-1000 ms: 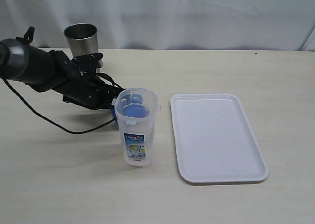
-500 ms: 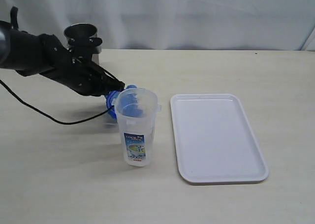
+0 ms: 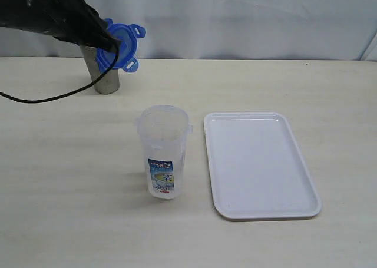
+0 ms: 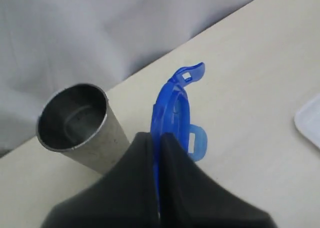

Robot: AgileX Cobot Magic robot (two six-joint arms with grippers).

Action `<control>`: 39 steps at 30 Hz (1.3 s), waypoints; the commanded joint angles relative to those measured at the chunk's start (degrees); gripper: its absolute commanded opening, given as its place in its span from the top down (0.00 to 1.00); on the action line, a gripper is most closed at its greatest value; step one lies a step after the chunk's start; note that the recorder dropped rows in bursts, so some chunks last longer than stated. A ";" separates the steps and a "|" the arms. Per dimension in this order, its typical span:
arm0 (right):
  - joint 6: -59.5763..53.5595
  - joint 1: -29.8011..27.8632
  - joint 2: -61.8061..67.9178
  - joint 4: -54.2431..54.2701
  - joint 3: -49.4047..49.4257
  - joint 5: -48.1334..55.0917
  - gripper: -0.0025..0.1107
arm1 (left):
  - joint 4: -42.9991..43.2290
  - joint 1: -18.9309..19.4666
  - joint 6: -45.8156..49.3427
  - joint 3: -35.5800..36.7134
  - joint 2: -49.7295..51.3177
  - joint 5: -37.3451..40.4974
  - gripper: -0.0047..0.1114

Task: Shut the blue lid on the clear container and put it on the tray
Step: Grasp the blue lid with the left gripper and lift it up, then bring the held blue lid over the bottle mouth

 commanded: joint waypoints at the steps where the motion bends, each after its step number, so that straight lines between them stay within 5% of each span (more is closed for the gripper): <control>1: 0.14 -0.47 -0.23 -0.40 0.20 -0.15 0.94 | 0.52 -4.96 9.52 -0.05 -3.12 -0.87 0.96; 10: 0.14 -0.47 -0.23 -0.40 0.20 -0.15 0.94 | 9.55 -11.78 17.84 -0.05 -3.12 -5.66 0.96; 16: 0.14 -0.47 -0.23 -0.40 0.20 -0.15 0.94 | 21.18 -13.46 18.63 -0.05 -3.12 0.02 0.96; 39: 0.14 -0.37 -0.23 -0.40 0.20 -0.15 0.94 | 23.39 -20.52 17.85 0.20 -6.41 6.99 0.96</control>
